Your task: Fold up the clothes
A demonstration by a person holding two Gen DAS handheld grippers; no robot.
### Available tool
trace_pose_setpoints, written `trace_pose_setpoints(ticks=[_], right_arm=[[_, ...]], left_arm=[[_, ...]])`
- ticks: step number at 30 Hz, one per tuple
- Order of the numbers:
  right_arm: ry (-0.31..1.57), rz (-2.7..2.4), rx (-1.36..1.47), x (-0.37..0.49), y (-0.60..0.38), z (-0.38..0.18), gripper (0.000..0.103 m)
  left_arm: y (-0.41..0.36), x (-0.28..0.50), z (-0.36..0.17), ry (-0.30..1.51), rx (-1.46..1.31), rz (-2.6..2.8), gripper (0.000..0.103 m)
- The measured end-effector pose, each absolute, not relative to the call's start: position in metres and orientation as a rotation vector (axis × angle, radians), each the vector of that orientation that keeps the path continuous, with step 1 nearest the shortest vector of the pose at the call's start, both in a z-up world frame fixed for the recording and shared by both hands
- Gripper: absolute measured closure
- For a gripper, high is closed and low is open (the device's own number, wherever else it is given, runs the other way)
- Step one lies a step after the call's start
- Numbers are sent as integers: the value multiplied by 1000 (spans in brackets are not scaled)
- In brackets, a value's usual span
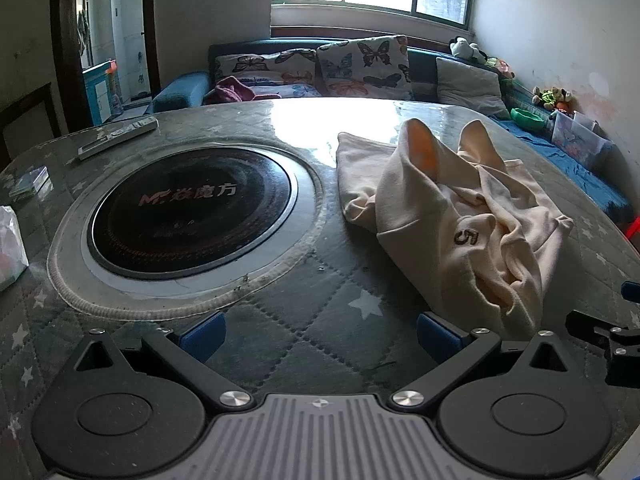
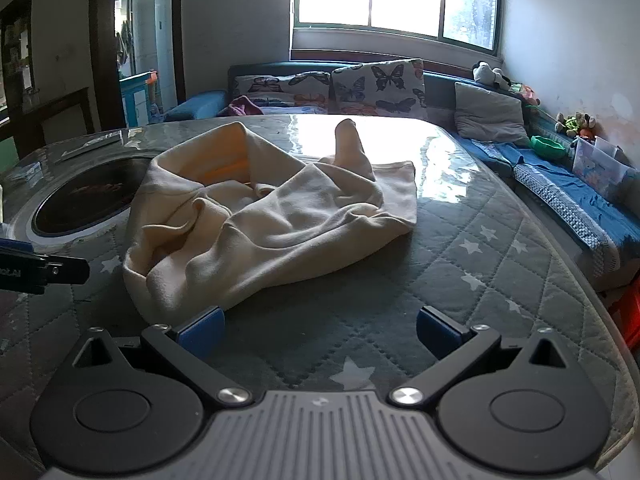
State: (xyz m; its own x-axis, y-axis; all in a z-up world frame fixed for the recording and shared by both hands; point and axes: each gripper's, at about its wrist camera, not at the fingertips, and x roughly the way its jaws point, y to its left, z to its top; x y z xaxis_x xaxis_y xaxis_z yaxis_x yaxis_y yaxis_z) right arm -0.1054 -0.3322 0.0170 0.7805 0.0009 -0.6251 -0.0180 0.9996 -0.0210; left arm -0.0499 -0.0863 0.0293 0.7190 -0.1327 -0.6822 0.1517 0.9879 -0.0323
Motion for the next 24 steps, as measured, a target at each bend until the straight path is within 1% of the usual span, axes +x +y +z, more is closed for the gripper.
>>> trace_pose_setpoints(ticks=[24], right_arm=[[737, 40, 34, -94, -324, 11, 0]], left_arm=[[-99, -46, 31, 750, 49, -179, 0]])
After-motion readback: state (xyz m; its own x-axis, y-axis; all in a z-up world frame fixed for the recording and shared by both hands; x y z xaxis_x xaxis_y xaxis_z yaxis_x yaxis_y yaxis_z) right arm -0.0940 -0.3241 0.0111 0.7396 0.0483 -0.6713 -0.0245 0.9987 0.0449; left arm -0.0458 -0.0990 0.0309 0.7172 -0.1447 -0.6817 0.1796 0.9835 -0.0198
